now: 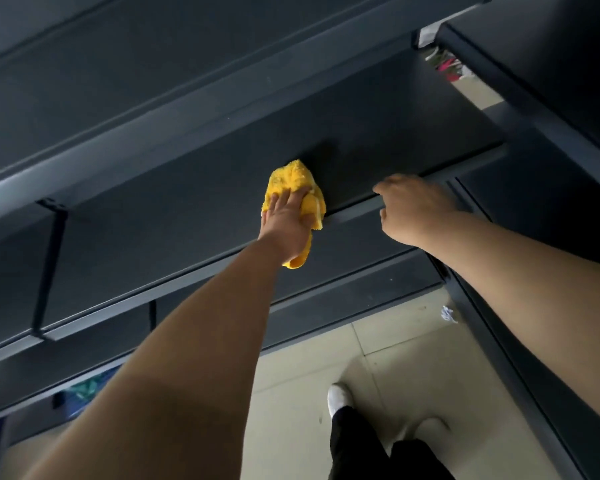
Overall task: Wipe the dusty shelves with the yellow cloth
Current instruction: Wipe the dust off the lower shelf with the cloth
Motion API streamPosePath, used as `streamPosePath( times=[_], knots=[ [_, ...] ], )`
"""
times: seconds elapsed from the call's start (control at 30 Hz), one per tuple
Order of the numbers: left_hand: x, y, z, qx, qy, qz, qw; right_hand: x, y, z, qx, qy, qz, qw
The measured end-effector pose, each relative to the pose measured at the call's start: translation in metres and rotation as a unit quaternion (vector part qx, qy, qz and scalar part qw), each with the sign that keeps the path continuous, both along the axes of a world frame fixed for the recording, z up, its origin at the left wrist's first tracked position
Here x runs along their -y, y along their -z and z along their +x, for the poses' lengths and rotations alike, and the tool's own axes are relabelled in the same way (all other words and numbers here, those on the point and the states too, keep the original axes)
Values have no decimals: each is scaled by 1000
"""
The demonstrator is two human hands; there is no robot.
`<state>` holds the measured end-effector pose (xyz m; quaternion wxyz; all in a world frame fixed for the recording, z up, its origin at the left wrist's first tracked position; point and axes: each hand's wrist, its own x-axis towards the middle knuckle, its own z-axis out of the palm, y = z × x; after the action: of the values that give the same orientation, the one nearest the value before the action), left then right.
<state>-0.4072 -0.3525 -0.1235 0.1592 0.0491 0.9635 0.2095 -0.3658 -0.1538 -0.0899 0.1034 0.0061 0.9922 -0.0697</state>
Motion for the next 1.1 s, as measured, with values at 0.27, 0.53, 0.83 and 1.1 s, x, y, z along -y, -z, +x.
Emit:
streamPosePath(
  times=[0.27, 0.53, 0.83, 1.1],
  knots=[
    [23, 1, -10, -4, -69, -20, 997, 36, -4, -8, 8, -35, -18, 999],
    [25, 7, -66, -30, -23, -42, 998, 53, 4, -24, -24, -24, -38, 999],
    [66, 17, -138, -44, 23, -63, 997, 134, 24, -63, -66, 4, -54, 996],
    [149, 11, -165, -36, -45, -71, 996, 202, 40, -91, -67, -22, -92, 993]
  ],
)
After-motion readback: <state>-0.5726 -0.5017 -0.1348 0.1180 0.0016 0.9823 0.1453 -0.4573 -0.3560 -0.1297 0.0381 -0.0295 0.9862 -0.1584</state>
